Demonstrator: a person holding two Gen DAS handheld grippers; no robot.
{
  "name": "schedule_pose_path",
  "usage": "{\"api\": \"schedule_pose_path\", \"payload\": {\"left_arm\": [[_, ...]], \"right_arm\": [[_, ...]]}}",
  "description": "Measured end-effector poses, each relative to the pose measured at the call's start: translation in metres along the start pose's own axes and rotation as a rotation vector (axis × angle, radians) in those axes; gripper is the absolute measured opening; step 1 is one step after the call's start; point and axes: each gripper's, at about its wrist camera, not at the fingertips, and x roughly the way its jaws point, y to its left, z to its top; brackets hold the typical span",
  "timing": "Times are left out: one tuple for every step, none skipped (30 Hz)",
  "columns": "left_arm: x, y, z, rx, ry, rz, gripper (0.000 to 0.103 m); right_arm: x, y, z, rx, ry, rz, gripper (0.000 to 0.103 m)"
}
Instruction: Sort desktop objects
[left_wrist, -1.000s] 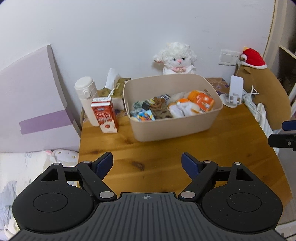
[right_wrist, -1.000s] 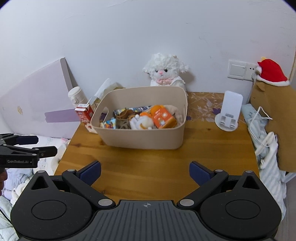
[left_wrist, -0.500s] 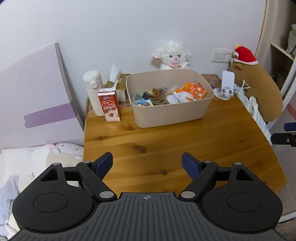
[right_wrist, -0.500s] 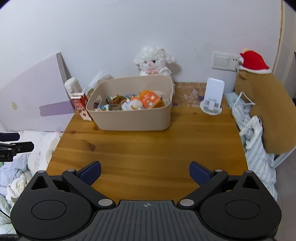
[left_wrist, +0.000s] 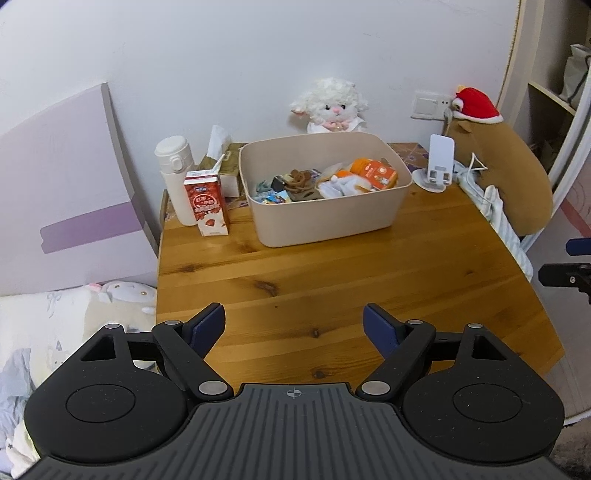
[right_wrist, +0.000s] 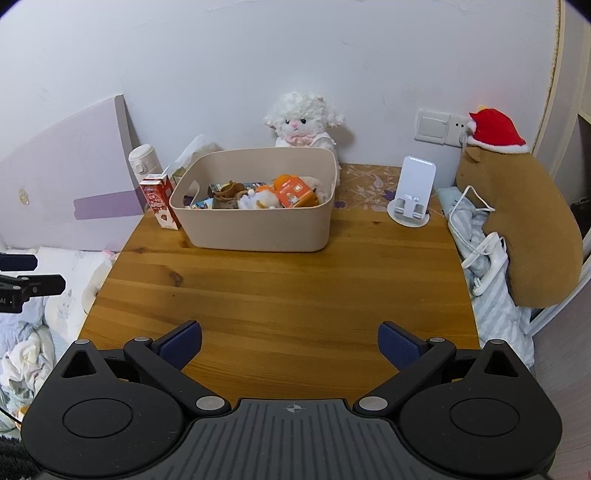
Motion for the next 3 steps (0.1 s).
{"api": "schedule_pose_path", "payload": {"left_arm": [[0.0004, -0.0010, 0.0002, 0.003, 0.001, -0.001, 0.083], [0.0006, -0.0023, 0.0002, 0.006, 0.002, -0.001, 0.083], [0.0008, -0.0032, 0.0004, 0.006, 0.004, 0.000, 0.083]], "right_arm": [[0.0008, -0.0011, -0.0002, 0.003, 0.003, 0.000, 0.103], [0.0017, -0.0023, -0.0003, 0.005, 0.007, -0.001, 0.103], [0.0026, -0.0031, -0.0004, 0.007, 0.011, -0.001, 0.103]]}}
